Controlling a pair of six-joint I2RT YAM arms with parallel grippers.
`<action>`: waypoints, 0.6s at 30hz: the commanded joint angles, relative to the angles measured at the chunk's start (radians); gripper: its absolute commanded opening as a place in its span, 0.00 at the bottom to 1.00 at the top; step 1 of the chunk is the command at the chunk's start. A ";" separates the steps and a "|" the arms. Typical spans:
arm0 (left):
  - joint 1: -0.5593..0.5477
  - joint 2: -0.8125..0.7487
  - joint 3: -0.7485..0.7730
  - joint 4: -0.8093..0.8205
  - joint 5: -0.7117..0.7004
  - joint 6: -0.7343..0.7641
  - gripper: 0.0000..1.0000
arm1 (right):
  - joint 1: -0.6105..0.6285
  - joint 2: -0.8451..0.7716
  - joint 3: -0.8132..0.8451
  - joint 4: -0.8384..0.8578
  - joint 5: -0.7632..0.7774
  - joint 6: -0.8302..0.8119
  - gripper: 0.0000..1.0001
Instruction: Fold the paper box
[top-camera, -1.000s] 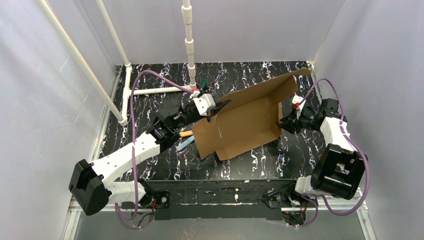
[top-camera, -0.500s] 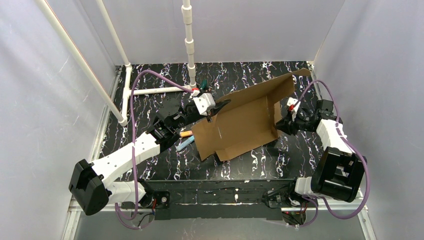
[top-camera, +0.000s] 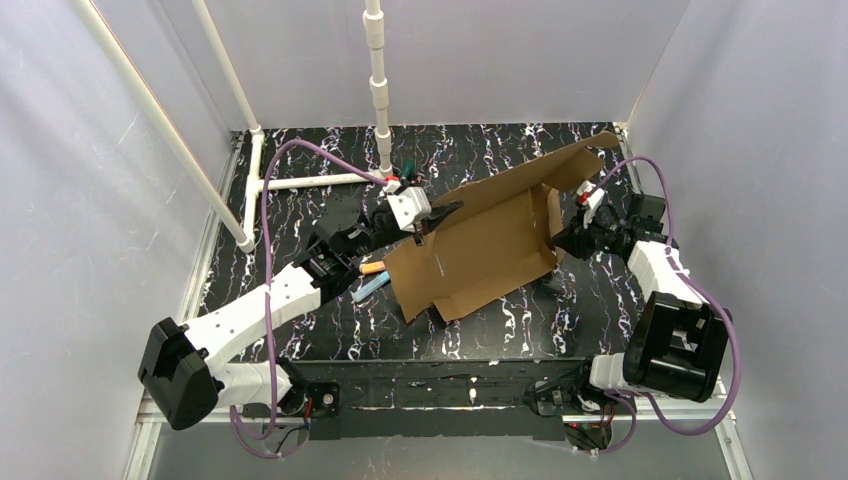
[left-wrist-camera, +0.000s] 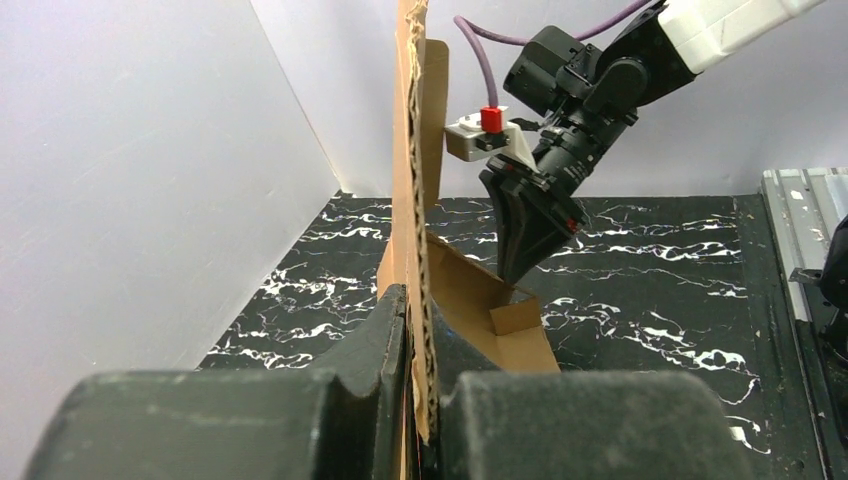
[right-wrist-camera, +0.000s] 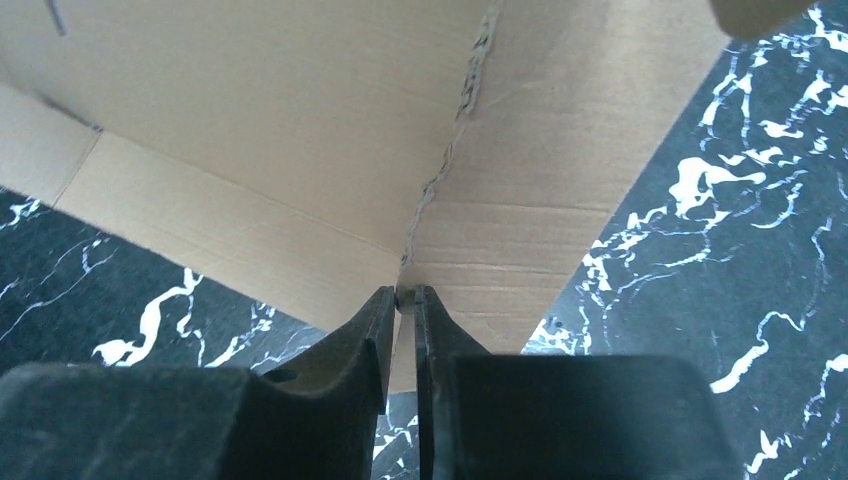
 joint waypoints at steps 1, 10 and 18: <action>-0.007 -0.004 0.041 0.025 0.058 0.003 0.00 | 0.002 0.001 -0.031 0.220 0.048 0.215 0.20; -0.019 0.013 0.072 0.001 0.103 0.025 0.00 | 0.002 0.034 -0.043 0.304 0.048 0.282 0.18; -0.044 0.005 0.107 -0.100 0.068 0.128 0.00 | -0.005 -0.003 -0.057 0.246 -0.024 0.219 0.21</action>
